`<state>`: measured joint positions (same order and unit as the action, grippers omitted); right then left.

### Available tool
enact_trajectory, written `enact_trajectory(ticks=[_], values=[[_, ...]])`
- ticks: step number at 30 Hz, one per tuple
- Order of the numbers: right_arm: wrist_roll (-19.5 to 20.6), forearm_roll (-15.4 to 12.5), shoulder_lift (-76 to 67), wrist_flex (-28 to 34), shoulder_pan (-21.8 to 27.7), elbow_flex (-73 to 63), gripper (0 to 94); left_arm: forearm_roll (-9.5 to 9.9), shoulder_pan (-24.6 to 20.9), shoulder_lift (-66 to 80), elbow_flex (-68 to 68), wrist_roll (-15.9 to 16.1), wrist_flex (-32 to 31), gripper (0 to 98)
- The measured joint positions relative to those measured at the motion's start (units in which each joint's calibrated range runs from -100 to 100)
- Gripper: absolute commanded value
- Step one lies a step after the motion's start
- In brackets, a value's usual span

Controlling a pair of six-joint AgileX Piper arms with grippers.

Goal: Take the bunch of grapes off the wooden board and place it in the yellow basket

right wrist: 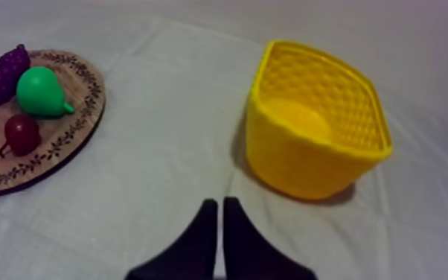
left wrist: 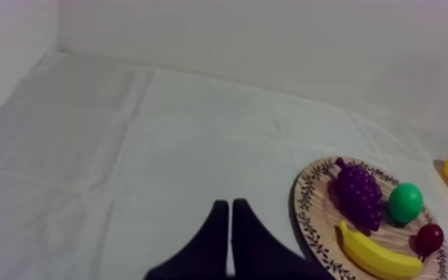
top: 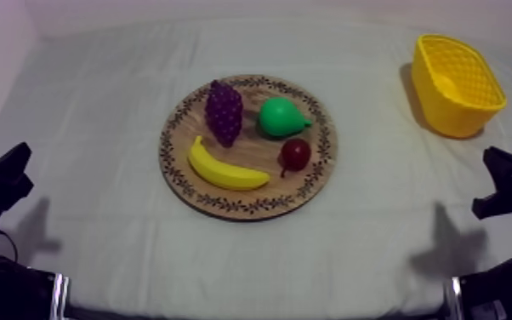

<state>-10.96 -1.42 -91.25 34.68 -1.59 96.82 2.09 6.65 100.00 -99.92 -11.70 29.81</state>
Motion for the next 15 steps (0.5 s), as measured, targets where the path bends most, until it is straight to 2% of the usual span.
enact_trajectory(ticks=[7,15], values=[[-2.64,-0.18,7.07,-0.13,-2.43,-8.99,0.5,0.0,0.0,0.0,0.0,0.0,0.0,0.1],[-3.06,2.04,18.27,2.07,-6.61,-20.93,0.5,0.0,0.0,0.0,0.0,0.0,0.0,0.1]])
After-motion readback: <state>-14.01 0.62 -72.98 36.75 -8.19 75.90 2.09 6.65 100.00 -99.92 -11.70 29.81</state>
